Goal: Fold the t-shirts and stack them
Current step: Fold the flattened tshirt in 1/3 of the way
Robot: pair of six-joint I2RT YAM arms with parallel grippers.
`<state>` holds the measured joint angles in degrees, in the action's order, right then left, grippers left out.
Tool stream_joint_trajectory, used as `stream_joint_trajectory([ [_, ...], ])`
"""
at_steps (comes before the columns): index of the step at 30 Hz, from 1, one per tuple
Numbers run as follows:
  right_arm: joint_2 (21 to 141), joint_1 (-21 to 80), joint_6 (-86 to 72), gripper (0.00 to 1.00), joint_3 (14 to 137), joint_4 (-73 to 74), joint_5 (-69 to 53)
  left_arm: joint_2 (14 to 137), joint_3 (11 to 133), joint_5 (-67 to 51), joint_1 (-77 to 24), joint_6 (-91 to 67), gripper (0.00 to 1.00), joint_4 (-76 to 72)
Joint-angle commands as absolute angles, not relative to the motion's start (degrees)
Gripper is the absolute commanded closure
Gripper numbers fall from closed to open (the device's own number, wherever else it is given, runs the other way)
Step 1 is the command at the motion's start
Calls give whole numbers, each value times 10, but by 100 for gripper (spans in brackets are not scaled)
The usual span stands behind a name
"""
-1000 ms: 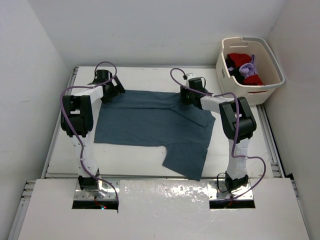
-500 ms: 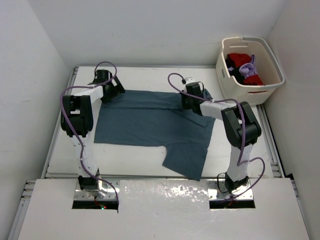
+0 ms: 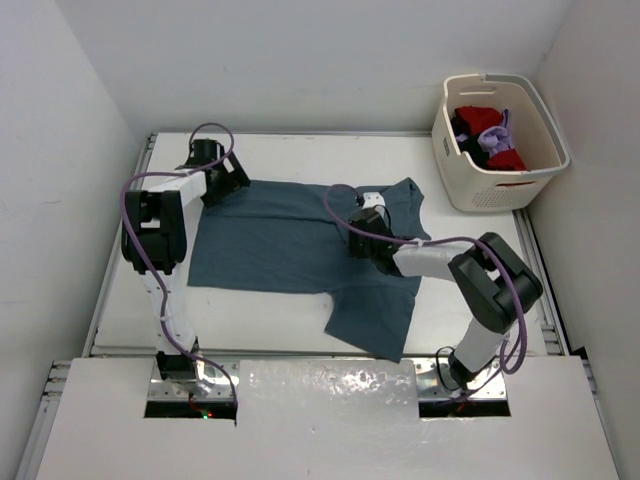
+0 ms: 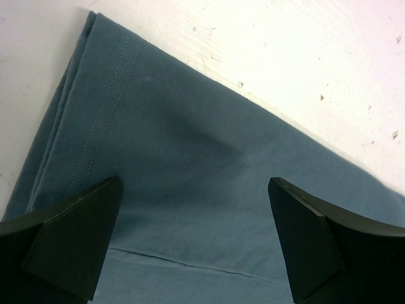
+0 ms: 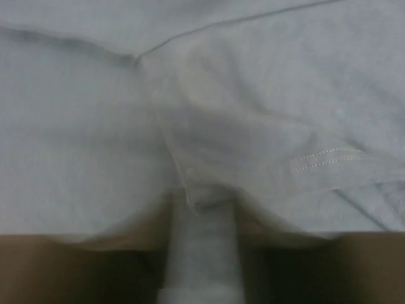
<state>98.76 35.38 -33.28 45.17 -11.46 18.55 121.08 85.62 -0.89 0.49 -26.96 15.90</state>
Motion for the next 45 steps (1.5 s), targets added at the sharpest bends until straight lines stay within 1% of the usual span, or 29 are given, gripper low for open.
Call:
stream_joint_trajectory([
  [1, 951, 377, -376, 47, 449, -133, 228, 1207, 882, 14, 10, -257, 0, 157],
  [3, 947, 381, -370, 40, 451, -136, 179, 1206, 881, 14, 11, -258, 0, 157],
  [5, 935, 382, -358, 40, 446, -155, 109, 1205, 882, 12, 11, -258, 0, 156],
  [7, 927, 383, -345, 35, 451, -164, 84, 1205, 882, 11, 10, -258, 0, 156],
  [8, 923, 383, -329, 25, 463, -144, 90, 1204, 881, 11, 10, -258, 0, 156],
  [10, 922, 382, -289, 15, 480, -123, 125, 1203, 879, 11, 10, -258, 0, 156],
  [11, 927, 375, -279, 1, 503, -108, 162, 1201, 879, 13, 10, -258, 0, 156],
  [14, 948, 330, -249, 1, 561, -38, 179, 1201, 878, 17, 11, -256, 0, 156],
  [19, 1020, 241, -238, 1, 604, -11, 86, 1202, 875, 18, 10, -255, 0, 157],
  [29, 1077, 231, -220, 1, 615, 13, 39, 1195, 877, 27, 10, -249, 0, 162],
  [33, 1069, 231, -223, 1, 599, 20, 3, 1197, 878, 35, 11, -247, 0, 163],
  [37, 1039, 234, -221, 1, 575, 40, -60, 1200, 883, 33, 11, -249, 0, 163],
  [41, 967, 251, -226, 1, 527, 58, -54, 1203, 888, 33, 11, -249, 0, 164],
  [45, 933, 279, -224, 1, 500, 70, -70, 1207, 892, 33, 11, -250, 0, 166],
])
